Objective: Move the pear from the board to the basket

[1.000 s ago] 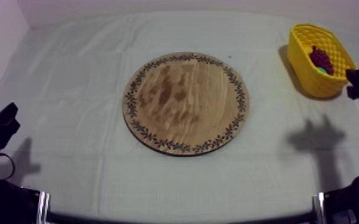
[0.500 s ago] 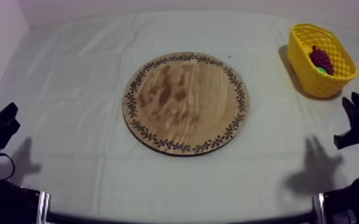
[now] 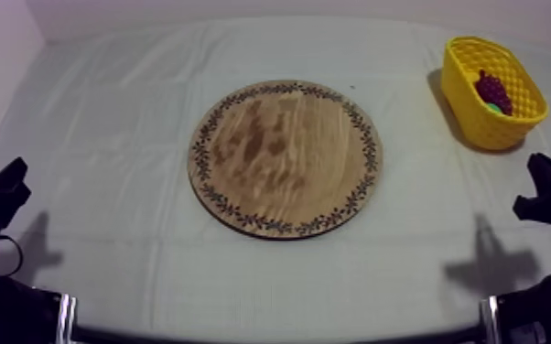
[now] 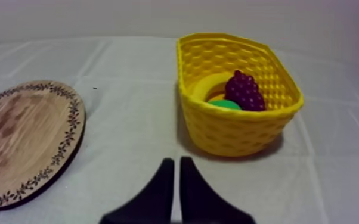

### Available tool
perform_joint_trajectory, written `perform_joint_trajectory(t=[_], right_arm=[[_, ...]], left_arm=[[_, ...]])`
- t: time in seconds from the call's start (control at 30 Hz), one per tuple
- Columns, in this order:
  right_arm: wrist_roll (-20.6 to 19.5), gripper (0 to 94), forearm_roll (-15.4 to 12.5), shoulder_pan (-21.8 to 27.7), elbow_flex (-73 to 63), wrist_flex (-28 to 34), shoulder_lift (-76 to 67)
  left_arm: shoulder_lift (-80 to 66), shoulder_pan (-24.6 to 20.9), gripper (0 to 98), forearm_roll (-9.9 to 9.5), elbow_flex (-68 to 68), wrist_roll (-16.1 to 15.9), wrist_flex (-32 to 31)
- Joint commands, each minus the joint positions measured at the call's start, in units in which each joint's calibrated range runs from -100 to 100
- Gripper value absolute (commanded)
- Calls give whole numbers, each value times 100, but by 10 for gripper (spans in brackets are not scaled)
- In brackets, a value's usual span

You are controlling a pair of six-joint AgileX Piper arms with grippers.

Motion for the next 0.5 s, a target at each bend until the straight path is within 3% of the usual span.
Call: perform_joint_trajectory(t=[0.0, 0.13, 0.37, 0.47], right_arm=[[-217, 38, 65, 56, 9, 6, -4], [-460, 73, 108, 244, 16, 18, -9], [347, 21, 121, 329, 18, 35, -13], [510, 12, 122, 334, 19, 37, -13]], left_arm=[[0, 1, 1, -2, 0, -1, -1], [0, 1, 1, -2, 0, -1, -1], [0, 1, 1, -2, 0, -1, -1], [0, 1, 1, -2, 0, -1, -1]])
